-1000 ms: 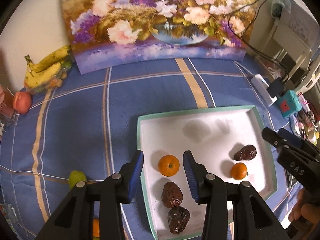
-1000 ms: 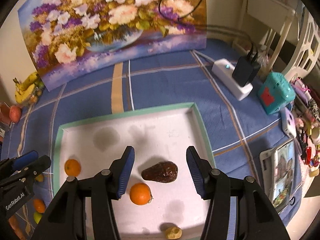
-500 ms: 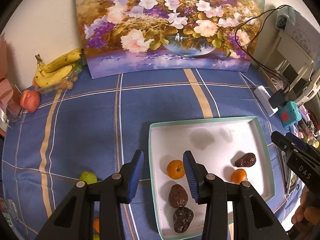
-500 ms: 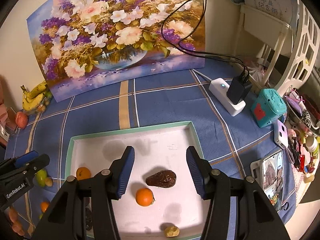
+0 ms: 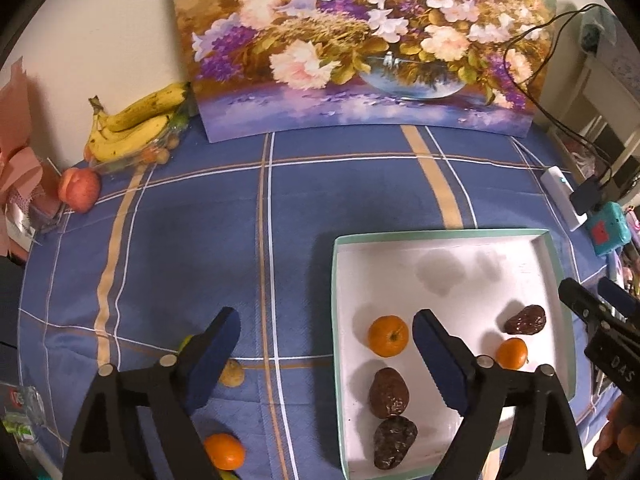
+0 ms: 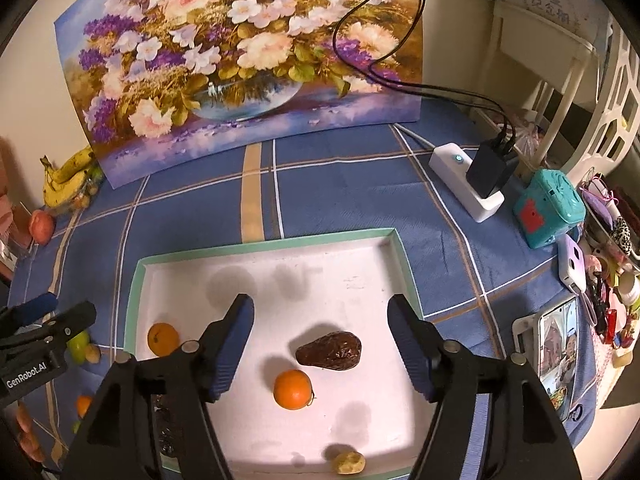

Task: Organize fruits
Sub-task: 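Move both open tools back out of the tray toward the remaining fruits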

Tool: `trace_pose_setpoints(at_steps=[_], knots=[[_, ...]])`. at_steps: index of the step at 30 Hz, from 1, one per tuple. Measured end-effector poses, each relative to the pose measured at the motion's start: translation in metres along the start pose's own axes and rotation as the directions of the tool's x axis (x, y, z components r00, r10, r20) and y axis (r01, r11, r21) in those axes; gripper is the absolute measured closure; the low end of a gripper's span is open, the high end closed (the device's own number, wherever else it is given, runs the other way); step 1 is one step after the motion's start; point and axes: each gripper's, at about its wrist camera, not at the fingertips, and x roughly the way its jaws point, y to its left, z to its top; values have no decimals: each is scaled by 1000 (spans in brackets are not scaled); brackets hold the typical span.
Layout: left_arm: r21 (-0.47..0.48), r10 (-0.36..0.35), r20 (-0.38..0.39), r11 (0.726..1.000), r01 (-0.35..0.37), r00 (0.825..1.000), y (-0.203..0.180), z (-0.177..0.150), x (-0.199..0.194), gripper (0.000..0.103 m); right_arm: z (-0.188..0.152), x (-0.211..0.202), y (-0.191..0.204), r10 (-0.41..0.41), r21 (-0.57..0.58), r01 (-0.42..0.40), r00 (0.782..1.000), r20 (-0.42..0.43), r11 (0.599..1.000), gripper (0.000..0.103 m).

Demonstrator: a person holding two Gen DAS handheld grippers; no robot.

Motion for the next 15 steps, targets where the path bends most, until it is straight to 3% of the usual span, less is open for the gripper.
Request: trace_pose_setpoints(at_steps=[3, 15], knots=[[-17, 0, -15, 1000, 0, 1000, 4, -1, 5, 2, -2, 3, 2, -9, -12, 9, 1000, -10, 1000, 18], [-15, 53, -34, 998, -53, 998, 5, -5, 17, 0, -3, 8, 7, -12, -32, 12, 1000, -10, 999, 17]])
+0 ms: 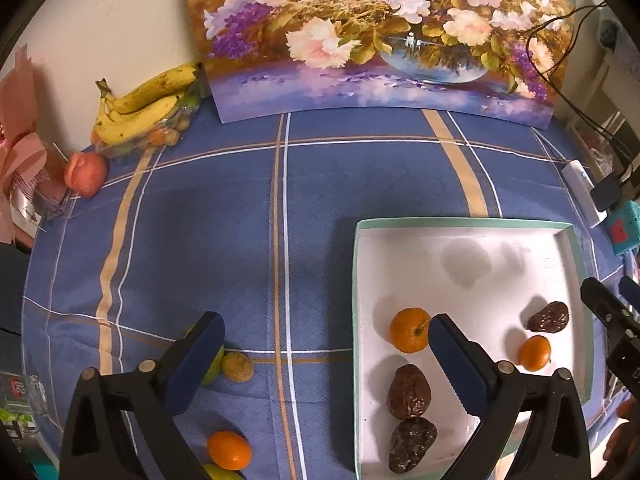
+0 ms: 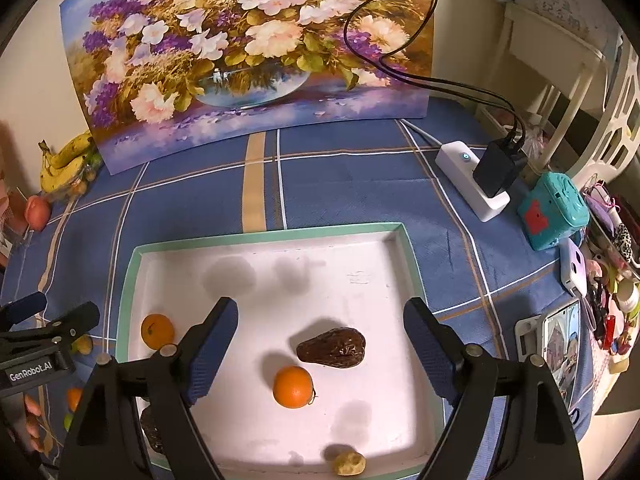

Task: Organize fruits
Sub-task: 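Move both open tools back out of the tray toward the remaining fruits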

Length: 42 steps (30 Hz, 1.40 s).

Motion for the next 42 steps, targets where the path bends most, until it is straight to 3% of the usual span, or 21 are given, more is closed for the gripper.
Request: trace_pose_setpoints(at_steps=[13, 21, 42], knots=[[-17, 13, 22, 1000, -13, 1000, 7, -4, -7, 0, -3, -6, 9, -9, -10, 10, 999, 38, 1000, 14], [-34, 31, 52, 999, -30, 998, 20, -15, -19, 0, -12, -19, 9, 33, 25, -35, 996, 78, 999, 14], [-161, -11, 98, 987, 27, 995, 64, -77, -47, 0, -61, -35, 43, 93, -3, -93, 994, 55, 996, 14]])
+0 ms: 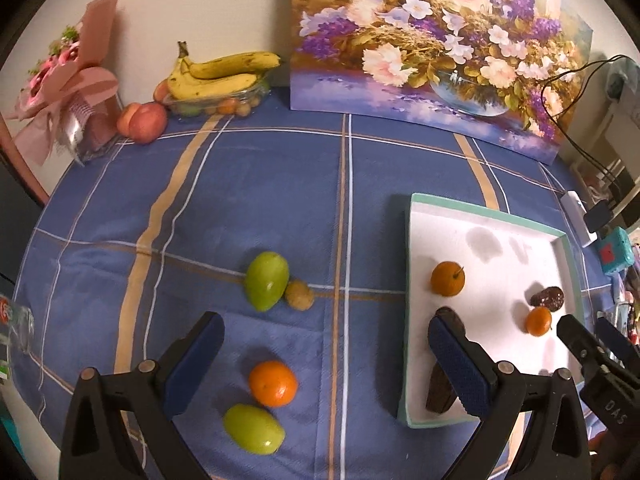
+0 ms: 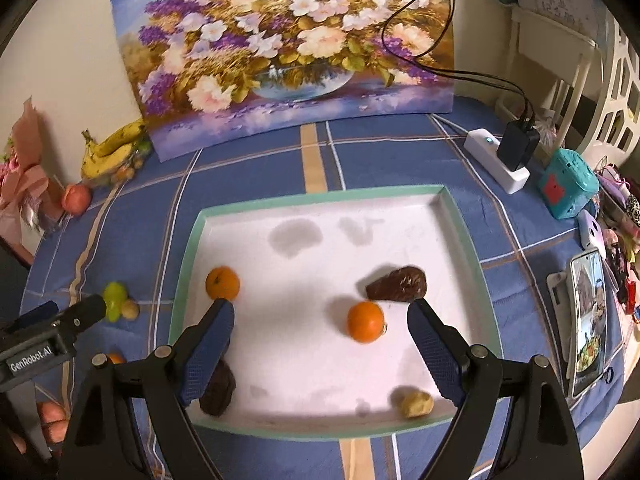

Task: Organize fruits
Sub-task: 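Move both open tools back out of the tray toward the remaining fruits, then grasp a green mango with the left tool while the right grasps an orange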

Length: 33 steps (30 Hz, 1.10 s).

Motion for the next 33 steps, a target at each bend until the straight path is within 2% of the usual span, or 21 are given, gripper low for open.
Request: trace_pose_setpoints(at_steps=[6, 10, 19, 24, 26, 28, 33], knots=[[-45, -22, 18, 999, 23, 1000, 23, -14, -11, 0, -17, -4, 12, 1, -45, -1, 1000, -14, 999, 14], [-69, -30, 1, 997, 30, 1000, 40, -22, -13, 0, -25, -6, 20, 4, -68, -6, 1000, -21, 998, 14], [-109, 7, -108, 994, -19, 994, 72, -40, 3, 0, -40, -6, 38, 35, -96, -40, 998, -53, 995, 14], [-145, -13, -184, 989, -14, 983, 83, -50, 18, 2, -44, 2, 44, 54, -94, -63, 995, -90, 994, 14], [-146, -25, -215, 989, -7, 976, 82, -55, 26, 5, -45, 6, 46, 57, -95, -67, 993, -104, 993, 14], [-138, -37, -245, 990, 3, 969, 79, -59, 32, 16, -46, 8, 48, 59, -99, -70, 992, -112, 993, 14], [-109, -40, -312, 994, 6, 949, 72, -68, 47, 23, -47, 11, 46, 59, -90, -71, 990, -128, 993, 14]])
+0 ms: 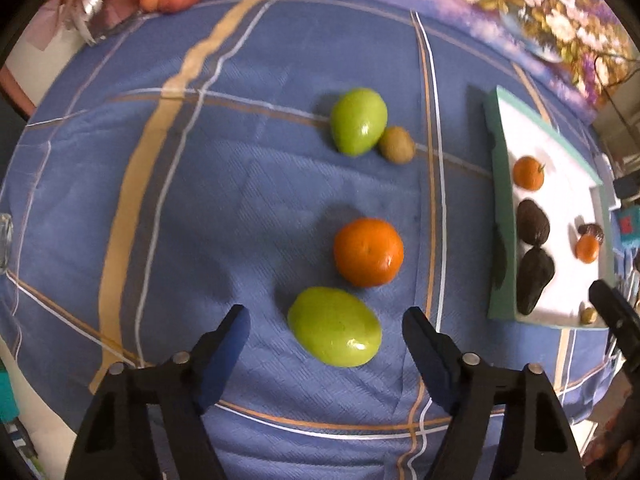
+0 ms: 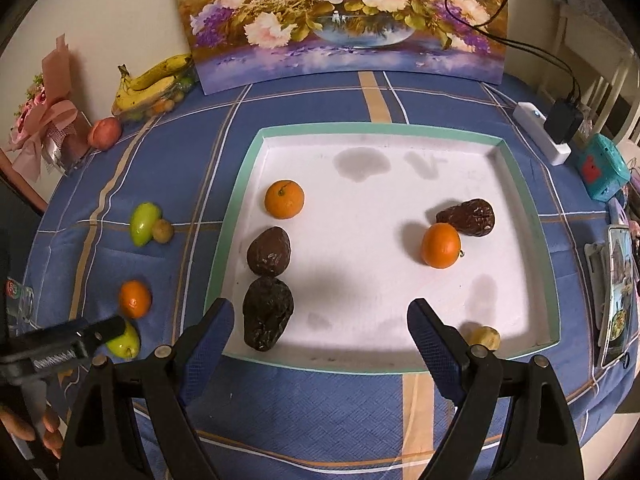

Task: Organize fruits
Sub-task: 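Grasp a green mango with the left tool while the right grasps an orange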

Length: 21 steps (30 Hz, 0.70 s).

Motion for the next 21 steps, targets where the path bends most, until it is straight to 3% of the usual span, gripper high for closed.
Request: trace_pose_setpoints(at_steps=[9, 17, 21], knots=[[9, -25, -39, 1000, 25, 999, -1, -1, 16, 49, -1, 4, -2, 4, 5, -4, 1000, -17, 1000, 14], [8, -32, -38, 999, 32, 999, -2, -1, 18, 50, -1, 6, -2, -2, 1, 2, 1000, -24, 1000, 14], [-10, -30, 0, 999, 30, 1000, 6, 1, 4, 50, -1, 8, -1, -4, -3, 4, 1000, -27, 1000, 14]])
